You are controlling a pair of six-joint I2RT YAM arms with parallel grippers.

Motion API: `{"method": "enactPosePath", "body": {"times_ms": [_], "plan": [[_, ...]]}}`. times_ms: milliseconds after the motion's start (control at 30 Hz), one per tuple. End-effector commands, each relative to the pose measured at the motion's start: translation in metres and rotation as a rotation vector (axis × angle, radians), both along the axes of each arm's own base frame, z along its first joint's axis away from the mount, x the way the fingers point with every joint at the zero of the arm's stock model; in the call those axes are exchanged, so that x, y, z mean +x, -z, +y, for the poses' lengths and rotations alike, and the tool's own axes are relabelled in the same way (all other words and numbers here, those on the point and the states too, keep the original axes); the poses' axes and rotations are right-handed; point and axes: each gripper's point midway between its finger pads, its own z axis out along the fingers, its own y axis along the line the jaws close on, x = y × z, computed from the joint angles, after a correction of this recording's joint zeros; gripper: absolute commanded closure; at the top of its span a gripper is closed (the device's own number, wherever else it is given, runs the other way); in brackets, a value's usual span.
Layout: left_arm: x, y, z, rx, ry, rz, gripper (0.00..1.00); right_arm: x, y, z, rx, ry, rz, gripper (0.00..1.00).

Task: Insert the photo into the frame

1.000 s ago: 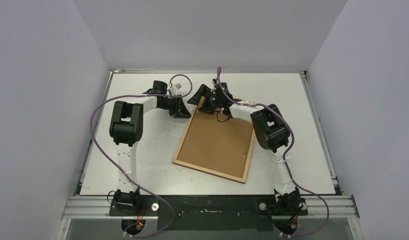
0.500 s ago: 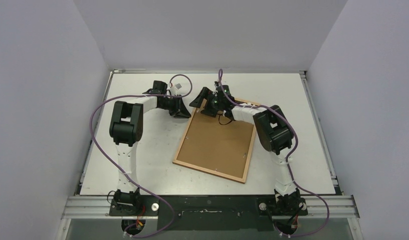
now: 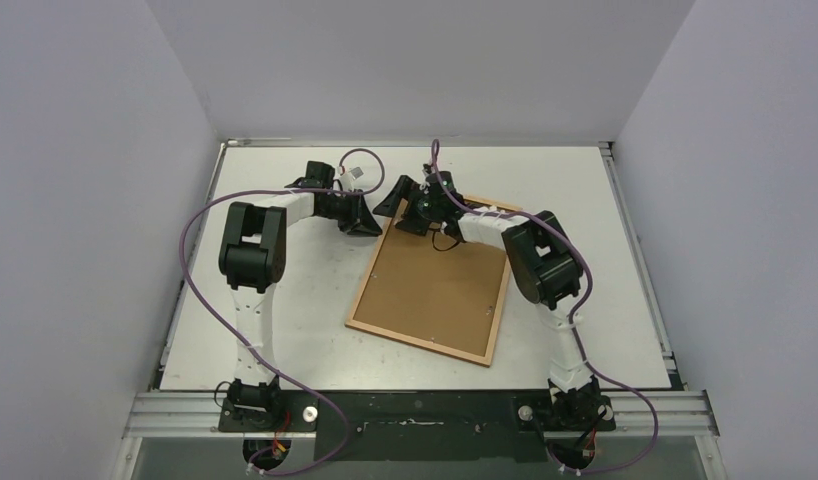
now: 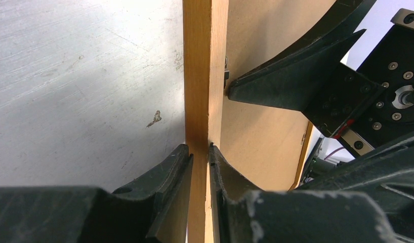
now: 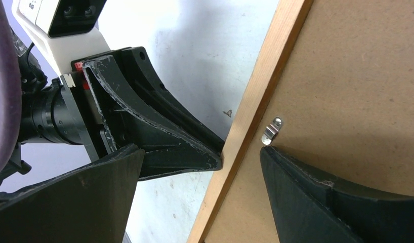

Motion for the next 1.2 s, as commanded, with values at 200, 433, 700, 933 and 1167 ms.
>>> {"method": "enactPosePath", "body": {"times_ms": [200,433,700,933,1167], "plan": [[-0.001,0.011,0.004,0.073,0.004,-0.025,0.83,0.011,0.007,0.009,-0.007,0.018,-0.011,0.10],[-0.001,0.011,0.004,0.070,0.004,-0.024,0.83,0.019,0.004,0.010,-0.026,0.030,-0.041,0.10],[-0.002,0.012,0.006,0.072,0.003,-0.017,0.83,0.022,-0.005,0.020,0.008,0.011,-0.059,0.10],[-0.003,0.013,0.008,0.073,0.001,-0.013,0.84,0.017,-0.053,-0.007,0.042,0.024,-0.128,0.10],[-0.003,0.011,0.008,0.071,0.000,-0.013,0.84,0.005,-0.042,-0.030,-0.002,0.034,-0.101,0.10]]}}
